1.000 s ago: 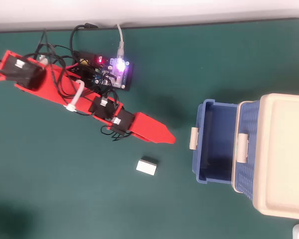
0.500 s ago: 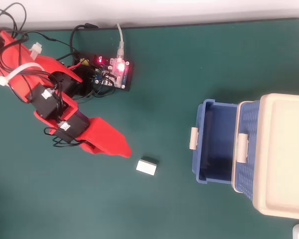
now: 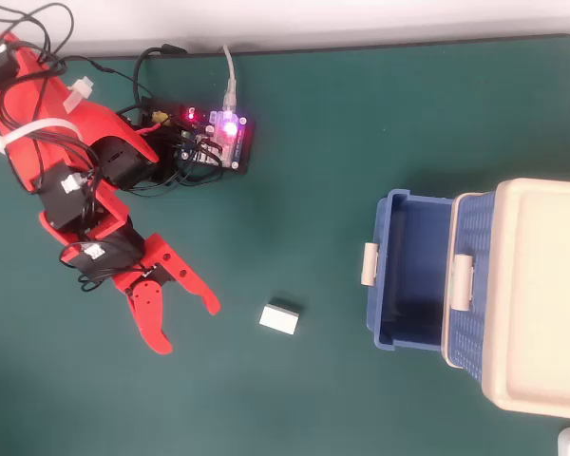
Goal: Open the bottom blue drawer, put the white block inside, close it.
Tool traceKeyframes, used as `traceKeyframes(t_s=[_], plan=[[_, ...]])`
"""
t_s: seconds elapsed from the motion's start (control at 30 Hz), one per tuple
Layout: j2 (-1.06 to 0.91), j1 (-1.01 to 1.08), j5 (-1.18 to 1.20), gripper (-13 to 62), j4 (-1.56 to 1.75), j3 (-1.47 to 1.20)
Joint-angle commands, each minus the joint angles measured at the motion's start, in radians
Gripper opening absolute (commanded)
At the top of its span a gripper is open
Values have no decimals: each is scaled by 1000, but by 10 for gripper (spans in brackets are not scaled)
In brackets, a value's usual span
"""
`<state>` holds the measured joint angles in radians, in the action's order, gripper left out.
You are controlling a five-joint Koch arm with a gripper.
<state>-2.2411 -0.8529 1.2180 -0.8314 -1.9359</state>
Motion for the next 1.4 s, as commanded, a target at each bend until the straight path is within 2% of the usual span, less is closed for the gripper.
traceKeyframes(t_s=[0.0, 0.2, 0.43, 0.5, 0.57, 0.7, 0.8, 1.1, 1.37], plan=[[52, -43, 6, 332, 11, 91], [311, -57, 5, 333, -186, 385], [744, -60, -20, 333, -940, 1121], [884, -63, -9, 332, -1085, 1330], [989, -81, 26, 332, -1092, 1416], [1166, -138, 219, 333, -1009, 1434], [1243, -153, 264, 333, -951, 1436], [1262, -249, 250, 334, -956, 1397], [1246, -238, 181, 334, -951, 1184]])
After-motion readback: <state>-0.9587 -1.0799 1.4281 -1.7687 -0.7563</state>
